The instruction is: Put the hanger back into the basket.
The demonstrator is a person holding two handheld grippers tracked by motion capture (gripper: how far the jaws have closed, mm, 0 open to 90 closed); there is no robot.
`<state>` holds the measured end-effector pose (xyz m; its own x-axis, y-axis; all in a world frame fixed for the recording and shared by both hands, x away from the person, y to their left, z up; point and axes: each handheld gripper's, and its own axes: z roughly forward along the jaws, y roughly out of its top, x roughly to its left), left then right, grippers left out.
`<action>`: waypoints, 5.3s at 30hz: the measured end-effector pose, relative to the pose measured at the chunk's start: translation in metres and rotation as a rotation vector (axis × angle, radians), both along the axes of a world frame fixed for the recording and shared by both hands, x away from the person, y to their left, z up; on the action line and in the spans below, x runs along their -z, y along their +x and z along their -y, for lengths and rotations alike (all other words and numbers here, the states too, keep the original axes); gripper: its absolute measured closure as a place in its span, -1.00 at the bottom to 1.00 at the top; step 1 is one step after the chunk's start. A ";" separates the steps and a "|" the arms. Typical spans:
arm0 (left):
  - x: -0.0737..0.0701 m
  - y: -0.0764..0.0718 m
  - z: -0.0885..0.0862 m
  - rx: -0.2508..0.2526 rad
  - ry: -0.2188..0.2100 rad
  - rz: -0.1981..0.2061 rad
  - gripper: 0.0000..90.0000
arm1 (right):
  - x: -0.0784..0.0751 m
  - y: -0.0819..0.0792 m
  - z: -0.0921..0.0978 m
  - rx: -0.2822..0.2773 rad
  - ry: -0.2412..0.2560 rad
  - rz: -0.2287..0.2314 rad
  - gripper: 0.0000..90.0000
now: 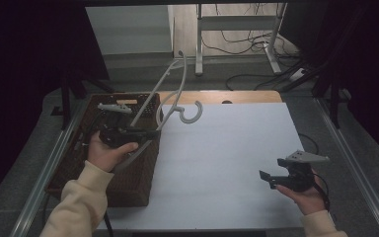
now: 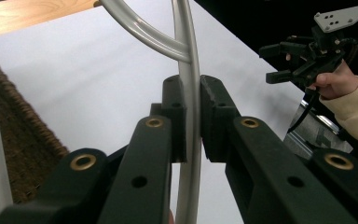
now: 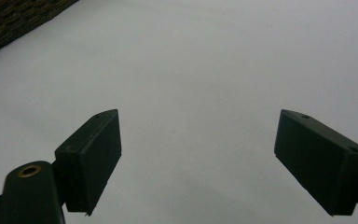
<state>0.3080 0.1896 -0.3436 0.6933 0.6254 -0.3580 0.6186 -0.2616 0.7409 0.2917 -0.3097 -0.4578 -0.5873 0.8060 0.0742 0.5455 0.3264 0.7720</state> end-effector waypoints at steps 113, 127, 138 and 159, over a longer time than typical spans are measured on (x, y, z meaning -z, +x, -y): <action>0.086 -0.014 -0.129 -0.033 0.135 -0.117 0.06 | 0.007 0.005 -0.001 0.020 -0.033 -0.043 -0.67; 0.081 -0.020 -0.109 -0.106 0.163 -0.051 -0.34 | 0.006 0.005 -0.005 0.008 -0.023 -0.049 -0.67; 0.076 -0.031 -0.078 -0.081 0.171 -0.020 -0.44 | 0.007 0.004 -0.003 0.010 -0.029 -0.043 -0.67; 0.084 -0.059 -0.046 -0.130 0.130 0.090 -0.45 | 0.005 0.002 -0.004 -0.029 -0.034 -0.028 -0.67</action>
<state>0.2493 0.2356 -0.4271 0.6290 0.7488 -0.2090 0.5864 -0.2804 0.7599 0.2935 -0.3058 -0.4633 -0.6089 0.7907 0.0640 0.5564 0.3681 0.7450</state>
